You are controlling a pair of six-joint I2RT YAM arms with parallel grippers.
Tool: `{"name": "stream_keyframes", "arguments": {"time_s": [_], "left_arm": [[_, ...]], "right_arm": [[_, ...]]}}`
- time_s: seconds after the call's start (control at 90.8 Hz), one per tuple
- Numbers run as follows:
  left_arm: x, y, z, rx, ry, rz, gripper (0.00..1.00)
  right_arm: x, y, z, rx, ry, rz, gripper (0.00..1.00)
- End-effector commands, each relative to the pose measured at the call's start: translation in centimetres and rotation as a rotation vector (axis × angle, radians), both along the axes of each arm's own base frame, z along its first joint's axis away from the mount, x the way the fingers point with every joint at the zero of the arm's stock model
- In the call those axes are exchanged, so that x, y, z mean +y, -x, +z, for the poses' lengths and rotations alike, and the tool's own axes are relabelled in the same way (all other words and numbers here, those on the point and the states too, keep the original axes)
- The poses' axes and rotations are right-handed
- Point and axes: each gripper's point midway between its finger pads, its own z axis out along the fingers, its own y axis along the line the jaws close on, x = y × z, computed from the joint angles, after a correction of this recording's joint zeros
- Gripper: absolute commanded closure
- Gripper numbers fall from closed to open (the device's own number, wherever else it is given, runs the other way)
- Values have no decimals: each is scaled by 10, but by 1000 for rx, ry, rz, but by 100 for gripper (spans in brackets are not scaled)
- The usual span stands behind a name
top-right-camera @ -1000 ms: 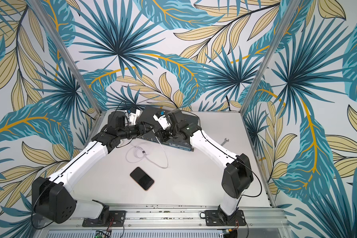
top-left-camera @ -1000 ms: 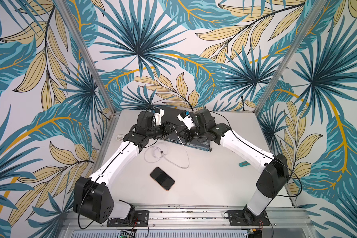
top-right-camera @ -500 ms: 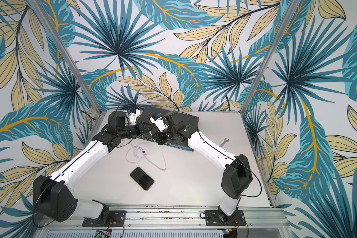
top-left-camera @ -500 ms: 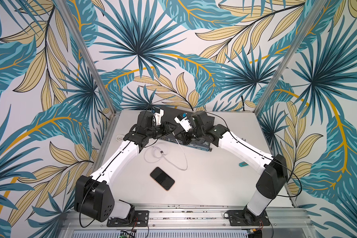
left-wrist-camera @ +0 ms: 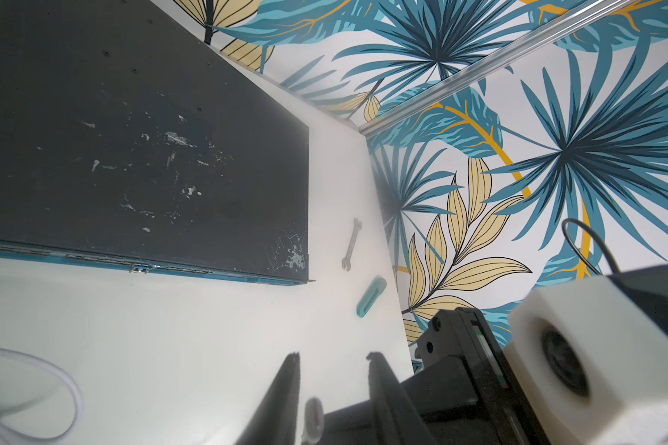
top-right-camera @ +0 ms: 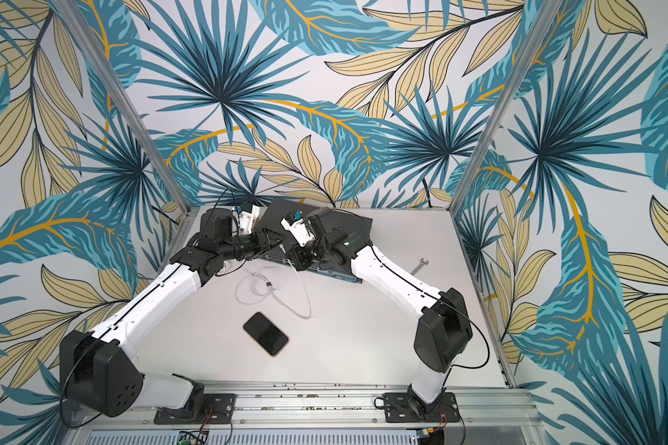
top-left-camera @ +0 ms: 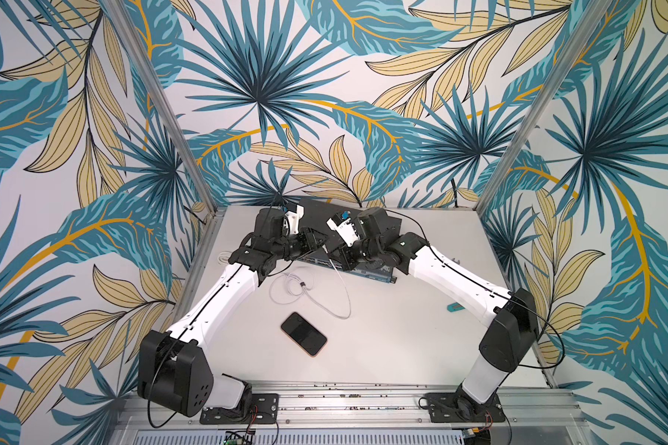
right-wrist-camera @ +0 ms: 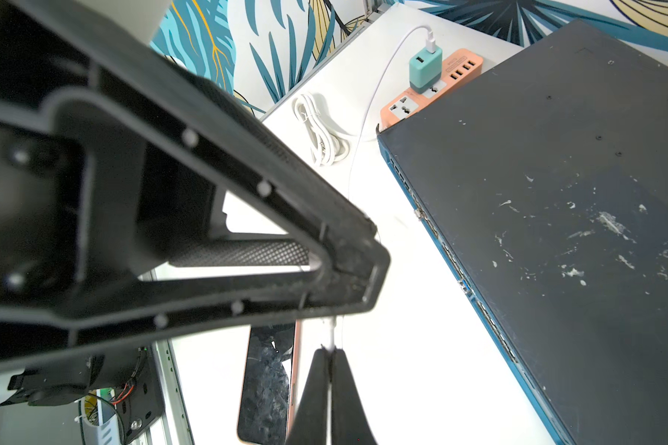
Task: Plug the charging cable into the phone
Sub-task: Pick up the charging cable from the center of the board.
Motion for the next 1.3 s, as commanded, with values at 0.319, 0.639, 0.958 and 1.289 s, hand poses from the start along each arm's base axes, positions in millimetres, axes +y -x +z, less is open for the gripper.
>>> {"name": "stream_keyframes", "arguments": {"time_s": [0.319, 0.639, 0.958, 1.289], "left_arm": [[4, 9, 8, -19, 10, -1, 100], [9, 19, 10, -24, 15, 10, 100], [10, 27, 10, -22, 20, 4, 100], [10, 29, 14, -35, 17, -5, 100]], "right_arm": [[6, 6, 5, -6, 0, -12, 100], [1, 0, 13, -38, -9, -62, 69], [11, -6, 20, -40, -14, -51, 70], [21, -4, 20, -38, -8, -34, 72]]}}
